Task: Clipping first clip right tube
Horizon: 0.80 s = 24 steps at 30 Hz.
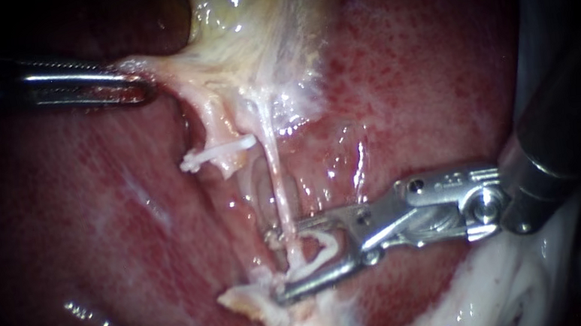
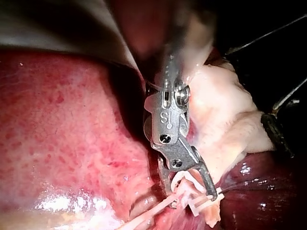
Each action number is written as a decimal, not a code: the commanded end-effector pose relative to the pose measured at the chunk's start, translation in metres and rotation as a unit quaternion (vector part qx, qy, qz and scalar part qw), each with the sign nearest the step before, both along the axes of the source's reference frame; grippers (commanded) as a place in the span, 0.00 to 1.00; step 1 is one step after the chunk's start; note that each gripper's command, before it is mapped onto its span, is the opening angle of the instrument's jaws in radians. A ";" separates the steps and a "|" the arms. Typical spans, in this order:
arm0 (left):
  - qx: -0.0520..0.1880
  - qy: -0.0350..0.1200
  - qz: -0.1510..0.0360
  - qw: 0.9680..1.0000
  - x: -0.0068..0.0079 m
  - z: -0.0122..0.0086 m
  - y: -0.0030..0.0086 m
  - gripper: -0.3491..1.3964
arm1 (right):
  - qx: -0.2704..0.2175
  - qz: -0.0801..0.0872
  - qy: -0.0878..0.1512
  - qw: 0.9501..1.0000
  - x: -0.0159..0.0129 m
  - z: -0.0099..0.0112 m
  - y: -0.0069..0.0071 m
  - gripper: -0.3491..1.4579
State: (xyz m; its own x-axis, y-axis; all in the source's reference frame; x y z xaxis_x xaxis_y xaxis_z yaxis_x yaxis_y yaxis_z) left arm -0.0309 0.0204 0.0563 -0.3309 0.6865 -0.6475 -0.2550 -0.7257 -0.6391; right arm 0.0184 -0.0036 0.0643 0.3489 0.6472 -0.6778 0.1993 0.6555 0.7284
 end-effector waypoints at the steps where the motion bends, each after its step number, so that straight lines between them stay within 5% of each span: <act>1: 0.000 0.001 -0.001 1.000 0.0000 0.0000 0.0000 0.00 | 0.000 -0.001 0.001 1.000 0.0000 -0.0002 -0.0001 0.45; 18: 0.000 0.001 -0.001 1.000 0.0001 -0.0001 0.0001 0.00 | 0.008 0.004 0.010 1.000 0.0004 -0.0010 0.0001 0.40; 24: 0.000 0.001 -0.001 1.000 0.0000 -0.0001 0.0001 0.00 | 0.018 0.006 0.005 1.000 0.0007 -0.0008 0.0002 0.29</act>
State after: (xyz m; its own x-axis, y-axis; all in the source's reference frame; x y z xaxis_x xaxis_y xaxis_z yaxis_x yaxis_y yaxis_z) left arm -0.0309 0.0204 0.0563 -0.3303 0.6869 -0.6474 -0.2569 -0.7254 -0.6386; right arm 0.0191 -0.0033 0.0635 0.3343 0.6799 -0.6527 0.1966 0.6270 0.7538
